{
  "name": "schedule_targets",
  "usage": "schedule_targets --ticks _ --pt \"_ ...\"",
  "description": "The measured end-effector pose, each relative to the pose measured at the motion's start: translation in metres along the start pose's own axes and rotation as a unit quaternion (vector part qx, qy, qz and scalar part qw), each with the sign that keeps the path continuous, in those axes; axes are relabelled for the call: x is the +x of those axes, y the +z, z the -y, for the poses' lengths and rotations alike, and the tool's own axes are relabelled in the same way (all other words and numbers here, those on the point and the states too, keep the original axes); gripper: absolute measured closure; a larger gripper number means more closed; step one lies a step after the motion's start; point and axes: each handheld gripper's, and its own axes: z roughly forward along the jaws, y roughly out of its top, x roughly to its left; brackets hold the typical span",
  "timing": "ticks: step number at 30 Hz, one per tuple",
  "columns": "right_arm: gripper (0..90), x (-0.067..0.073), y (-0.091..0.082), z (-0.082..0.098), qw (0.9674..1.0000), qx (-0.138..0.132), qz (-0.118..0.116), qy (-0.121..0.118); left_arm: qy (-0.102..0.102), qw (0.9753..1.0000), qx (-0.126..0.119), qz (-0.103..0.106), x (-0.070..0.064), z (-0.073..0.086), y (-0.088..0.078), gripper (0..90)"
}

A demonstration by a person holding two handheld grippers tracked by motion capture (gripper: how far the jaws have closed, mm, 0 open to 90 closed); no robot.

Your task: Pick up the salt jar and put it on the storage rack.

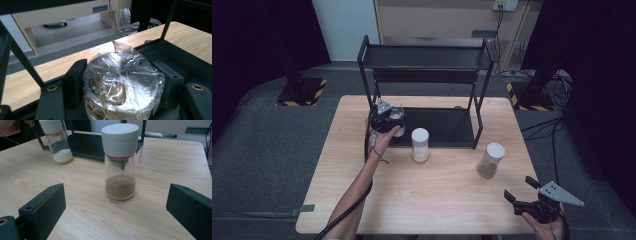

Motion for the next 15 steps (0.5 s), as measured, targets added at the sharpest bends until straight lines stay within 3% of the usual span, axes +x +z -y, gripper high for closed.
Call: schedule_targets --ticks 15 --pt "2.6 -0.0003 -0.0001 0.0001 1.0000 0.000 -0.001 0.000 -0.006 0.9999 0.009 -0.006 -0.0001 0.0083 0.0107 33.8"
